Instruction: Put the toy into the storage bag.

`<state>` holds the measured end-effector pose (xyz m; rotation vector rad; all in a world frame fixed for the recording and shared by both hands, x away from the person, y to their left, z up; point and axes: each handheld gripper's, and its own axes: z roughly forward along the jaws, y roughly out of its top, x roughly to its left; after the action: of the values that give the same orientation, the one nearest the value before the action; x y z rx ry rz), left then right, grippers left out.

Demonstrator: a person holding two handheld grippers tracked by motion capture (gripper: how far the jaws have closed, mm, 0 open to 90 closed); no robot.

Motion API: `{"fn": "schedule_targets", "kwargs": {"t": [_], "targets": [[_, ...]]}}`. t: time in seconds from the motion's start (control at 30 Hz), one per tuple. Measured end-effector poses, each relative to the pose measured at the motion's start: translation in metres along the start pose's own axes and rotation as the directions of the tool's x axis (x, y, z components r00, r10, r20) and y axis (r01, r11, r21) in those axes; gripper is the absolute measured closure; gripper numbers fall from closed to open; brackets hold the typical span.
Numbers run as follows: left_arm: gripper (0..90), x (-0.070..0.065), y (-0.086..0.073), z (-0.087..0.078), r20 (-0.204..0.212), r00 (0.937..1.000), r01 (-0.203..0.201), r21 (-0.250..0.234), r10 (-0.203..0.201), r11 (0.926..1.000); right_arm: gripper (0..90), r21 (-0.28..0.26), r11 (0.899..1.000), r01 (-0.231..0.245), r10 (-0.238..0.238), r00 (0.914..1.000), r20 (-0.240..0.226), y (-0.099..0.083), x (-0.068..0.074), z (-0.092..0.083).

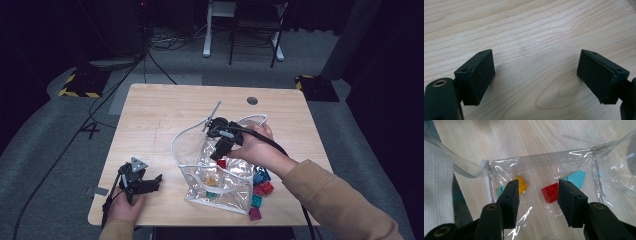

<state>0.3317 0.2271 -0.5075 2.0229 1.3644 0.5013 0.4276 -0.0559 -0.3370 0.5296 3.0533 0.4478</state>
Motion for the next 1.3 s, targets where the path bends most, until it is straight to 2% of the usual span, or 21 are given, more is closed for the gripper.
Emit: {"fn": "schedule_targets", "kwargs": {"t": [0.1,0.17,0.4,0.5,0.57,0.73,1.13,1.3], "targets": [[15.1,0.000,0.000,0.000,0.000,1.0000,-0.001,0.000,0.001,1.0000,50.8,-0.063,0.998,-0.013,0.013,0.9999,0.000,-0.007,0.000,-0.011],[15.1,0.000,0.000,0.000,0.000,1.0000,-0.001,0.000,0.001,1.0000,50.9,-0.121,0.992,-0.020,0.021,0.9998,0.002,-0.014,0.000,-0.022],[15.1,0.000,0.000,0.000,-0.002,1.0000,-0.003,0.000,0.003,1.0000,51.3,-0.253,0.967,-0.039,0.041,0.9992,-0.001,-0.035,0.002,-0.053],[15.1,0.000,0.000,0.000,-0.002,1.0000,-0.003,0.000,0.003,1.0000,51.2,-0.306,0.951,-0.048,0.050,0.9988,-0.002,-0.045,0.003,-0.065],[15.1,0.000,0.000,0.000,0.000,1.0000,-0.001,0.000,0.001,1.0000,51.2,-0.348,0.936,-0.051,0.056,0.9984,0.002,-0.052,0.003,-0.072],[15.1,0.000,0.000,0.000,0.000,1.0000,-0.002,0.000,0.002,1.0000,50.4,-0.446,0.891,-0.082,0.091,0.9959,-0.001,-0.074,0.002,-0.086],[15.1,0.000,0.000,0.000,0.000,1.0000,-0.002,0.000,0.002,1.0000,50.5,-0.536,0.831,-0.149,0.169,0.9855,-0.012,-0.129,-0.009,-0.103],[15.1,0.000,0.000,0.000,0.000,1.0000,-0.002,0.000,0.002,1.0000,50.4,-0.555,0.813,-0.177,0.207,0.9782,-0.008,-0.149,-0.013,-0.107]]}}
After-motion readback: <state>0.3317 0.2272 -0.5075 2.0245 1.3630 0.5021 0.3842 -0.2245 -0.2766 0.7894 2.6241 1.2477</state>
